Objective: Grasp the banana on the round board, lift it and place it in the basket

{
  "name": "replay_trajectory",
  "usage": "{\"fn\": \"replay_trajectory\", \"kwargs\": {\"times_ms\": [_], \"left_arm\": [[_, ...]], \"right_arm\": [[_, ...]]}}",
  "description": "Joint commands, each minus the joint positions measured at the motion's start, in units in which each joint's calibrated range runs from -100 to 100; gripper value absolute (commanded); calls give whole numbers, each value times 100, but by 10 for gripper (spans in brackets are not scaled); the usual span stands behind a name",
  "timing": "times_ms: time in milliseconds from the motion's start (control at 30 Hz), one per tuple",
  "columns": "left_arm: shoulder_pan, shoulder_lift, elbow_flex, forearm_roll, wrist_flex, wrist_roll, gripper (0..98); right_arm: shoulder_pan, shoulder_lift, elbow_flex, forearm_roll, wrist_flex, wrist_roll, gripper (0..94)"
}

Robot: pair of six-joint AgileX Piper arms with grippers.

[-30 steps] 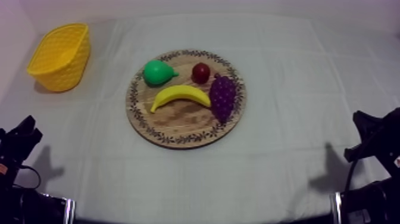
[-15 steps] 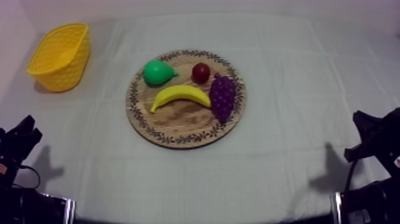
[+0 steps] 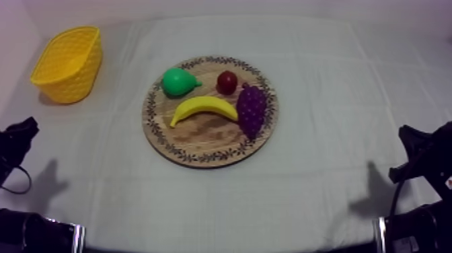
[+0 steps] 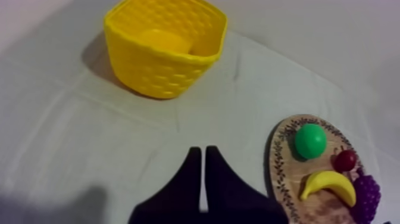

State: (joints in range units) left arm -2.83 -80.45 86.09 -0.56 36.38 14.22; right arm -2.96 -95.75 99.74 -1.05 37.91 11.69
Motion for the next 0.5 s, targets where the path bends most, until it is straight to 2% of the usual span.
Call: {"fn": "replay_trajectory", "kwargs": {"times_ms": [0,133,300,467], "left_arm": [[29,1175,-935,-1,229,92,0],[65,2369,-2013,-10,686,315,0],[86,3756,-3401,1,1513,365,0],[91,4664,-4191,40,2194,440,0]], "right_arm": [[-2,-1,4,0,-1,2,4],[-2,-1,4,0,-1,1,4],[-2,-1,4,0,-1,3,4],[-2,-1,4,0,-1,1,4]]}}
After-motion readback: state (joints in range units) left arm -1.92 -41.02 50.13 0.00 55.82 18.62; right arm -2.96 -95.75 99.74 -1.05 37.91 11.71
